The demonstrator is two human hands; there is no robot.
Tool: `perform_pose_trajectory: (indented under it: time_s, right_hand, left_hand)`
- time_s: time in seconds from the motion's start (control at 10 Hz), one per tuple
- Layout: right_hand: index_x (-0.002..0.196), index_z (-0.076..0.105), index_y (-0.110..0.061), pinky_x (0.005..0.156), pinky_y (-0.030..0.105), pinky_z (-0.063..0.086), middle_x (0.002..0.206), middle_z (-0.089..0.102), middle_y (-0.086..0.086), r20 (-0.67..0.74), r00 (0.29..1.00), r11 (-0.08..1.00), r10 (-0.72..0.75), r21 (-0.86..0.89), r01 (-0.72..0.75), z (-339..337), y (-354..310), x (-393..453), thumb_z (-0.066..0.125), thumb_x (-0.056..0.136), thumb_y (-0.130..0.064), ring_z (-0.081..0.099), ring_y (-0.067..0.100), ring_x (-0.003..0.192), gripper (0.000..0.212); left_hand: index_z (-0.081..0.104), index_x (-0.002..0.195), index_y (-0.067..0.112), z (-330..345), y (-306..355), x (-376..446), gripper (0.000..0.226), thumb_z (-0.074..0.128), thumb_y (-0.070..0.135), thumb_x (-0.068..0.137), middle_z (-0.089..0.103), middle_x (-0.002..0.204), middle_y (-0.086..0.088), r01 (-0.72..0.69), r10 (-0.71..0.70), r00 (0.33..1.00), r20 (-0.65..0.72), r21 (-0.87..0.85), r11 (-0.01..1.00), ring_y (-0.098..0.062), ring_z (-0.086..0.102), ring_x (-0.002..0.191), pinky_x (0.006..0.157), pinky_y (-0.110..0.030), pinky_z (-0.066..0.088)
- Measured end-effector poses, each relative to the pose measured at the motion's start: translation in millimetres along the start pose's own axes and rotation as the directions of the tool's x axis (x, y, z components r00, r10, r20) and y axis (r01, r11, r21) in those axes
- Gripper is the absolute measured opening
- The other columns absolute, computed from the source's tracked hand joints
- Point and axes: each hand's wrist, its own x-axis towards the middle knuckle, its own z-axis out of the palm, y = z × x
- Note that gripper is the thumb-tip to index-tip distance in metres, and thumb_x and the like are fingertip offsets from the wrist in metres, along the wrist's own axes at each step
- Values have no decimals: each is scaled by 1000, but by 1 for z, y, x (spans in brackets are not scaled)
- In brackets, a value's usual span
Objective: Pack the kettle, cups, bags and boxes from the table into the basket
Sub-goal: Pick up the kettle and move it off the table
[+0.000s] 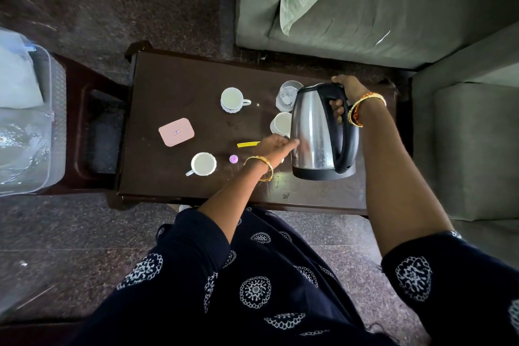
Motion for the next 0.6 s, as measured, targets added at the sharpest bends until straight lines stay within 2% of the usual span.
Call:
perform_pose_trajectory:
  time_s: [0.1, 0.2, 0.3, 0.4, 0.5, 0.6]
  right_hand:
    - [57, 45, -13, 46, 23, 29, 44, 39, 0, 6, 1000, 1000, 16, -18, -16, 2, -2, -10, 42, 86, -49, 34, 15, 39, 47]
    - [57, 44, -13, 47, 23, 28, 40, 39, -2, 35, 999, 1000, 8, 1, -8, 4, 0, -10, 42, 88, -46, 33, 13, 37, 46]
    - [58, 44, -15, 47, 23, 27, 36, 40, -4, 46, 999, 999, -7, 48, 4, 2, 1, -10, 44, 88, -44, 34, 11, 35, 42]
    - [56, 45, -13, 47, 23, 29, 42, 39, -1, 45, 999, 1000, 11, -5, -11, 0, 1, -4, 41, 87, -49, 34, 14, 38, 48]
    - [58, 45, -12, 46, 22, 29, 36, 38, -2, 54, 998, 1000, 14, -11, -14, -1, 1, 1, 41, 86, -51, 34, 14, 32, 48]
    - [59, 46, -11, 43, 19, 30, 34, 39, -1, 76, 997, 1000, 14, 2, -14, -2, 6, 4, 42, 83, -51, 34, 15, 29, 47]
  left_hand:
    - [58, 92, 26, 12, 0, 0, 43, 69, 59, 67, 63, 97, 9, -9, 11, 998, 69, -31, 999, -10, 60, 89, 81, -30, 50]
    - [53, 107, 23, 18, -3, -1, 57, 75, 55, 64, 59, 111, 4, -25, 26, 998, 59, -20, 999, -12, 57, 99, 82, -25, 45]
    - [53, 113, 23, 18, -5, -2, 65, 77, 54, 62, 61, 114, 5, -37, 37, 997, 65, 6, 999, -13, 58, 101, 84, -26, 48]
    - [54, 114, 23, 17, -4, -1, 66, 77, 54, 60, 63, 112, 6, -46, 44, 996, 71, 22, 999, -12, 60, 100, 86, -28, 51]
    - [54, 113, 22, 17, -1, -1, 64, 78, 52, 61, 64, 109, 5, -52, 50, 996, 79, 20, 998, -12, 61, 98, 82, -26, 51]
    - [54, 112, 23, 16, 1, -3, 61, 77, 51, 63, 62, 104, 7, -43, 40, 995, 93, 25, 999, -10, 60, 93, 67, -16, 44]
